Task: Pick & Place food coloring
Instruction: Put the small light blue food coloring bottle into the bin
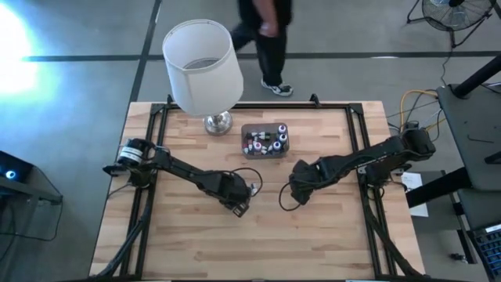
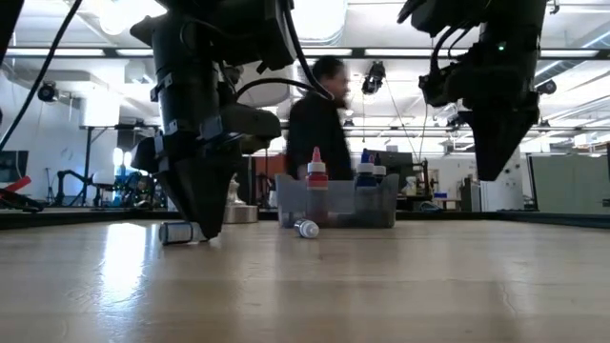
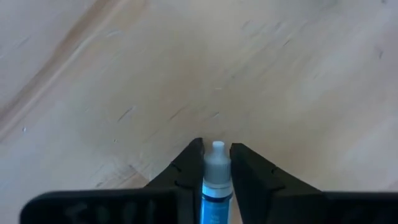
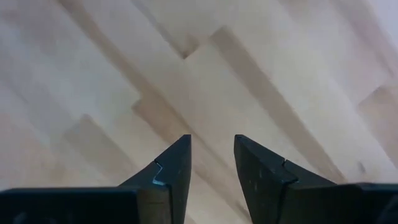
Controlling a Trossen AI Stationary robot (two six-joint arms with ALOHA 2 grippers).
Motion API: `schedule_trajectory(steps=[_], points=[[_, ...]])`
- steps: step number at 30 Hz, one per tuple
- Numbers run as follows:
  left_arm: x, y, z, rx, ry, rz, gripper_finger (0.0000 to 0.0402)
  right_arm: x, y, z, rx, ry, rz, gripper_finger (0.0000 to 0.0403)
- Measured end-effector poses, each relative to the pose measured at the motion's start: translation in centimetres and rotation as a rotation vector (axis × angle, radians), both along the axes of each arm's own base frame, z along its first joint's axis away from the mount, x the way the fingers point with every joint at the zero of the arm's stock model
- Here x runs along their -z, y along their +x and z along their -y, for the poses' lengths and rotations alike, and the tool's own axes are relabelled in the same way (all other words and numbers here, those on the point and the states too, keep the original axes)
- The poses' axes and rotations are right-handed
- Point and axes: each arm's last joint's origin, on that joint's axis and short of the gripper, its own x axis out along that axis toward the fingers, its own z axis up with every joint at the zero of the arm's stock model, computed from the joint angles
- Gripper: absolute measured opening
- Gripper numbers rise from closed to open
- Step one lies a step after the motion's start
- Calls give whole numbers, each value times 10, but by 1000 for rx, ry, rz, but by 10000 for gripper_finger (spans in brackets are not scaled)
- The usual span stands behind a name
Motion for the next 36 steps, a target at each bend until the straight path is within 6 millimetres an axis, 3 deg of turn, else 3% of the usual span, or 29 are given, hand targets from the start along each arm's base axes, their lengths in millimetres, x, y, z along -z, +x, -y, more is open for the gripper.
schedule_trajectory(steps=[4,8,16,22,25,29,33,36], points=[[-3,2,-3,18,-9,2,31,-10,-3,-1,69,-85,80,106],[-12,5,-4,9,39,36,25,-38,-13,-5,125,-219,257,96],[-63,33,-17,-10,186,340,23,-91,-51,-6,136,-401,555,84],[-122,57,-43,3,415,557,22,-109,-70,-9,75,-501,648,82],[-138,66,-62,-13,510,596,22,-111,-74,-11,47,-518,656,78],[-144,70,-102,-115,593,639,22,-106,-74,-13,38,-536,639,74],[-126,65,-143,-235,593,582,21,-101,-70,-15,26,-553,610,75],[-114,64,-160,-306,618,556,21,-99,-68,-16,20,-559,595,74]])
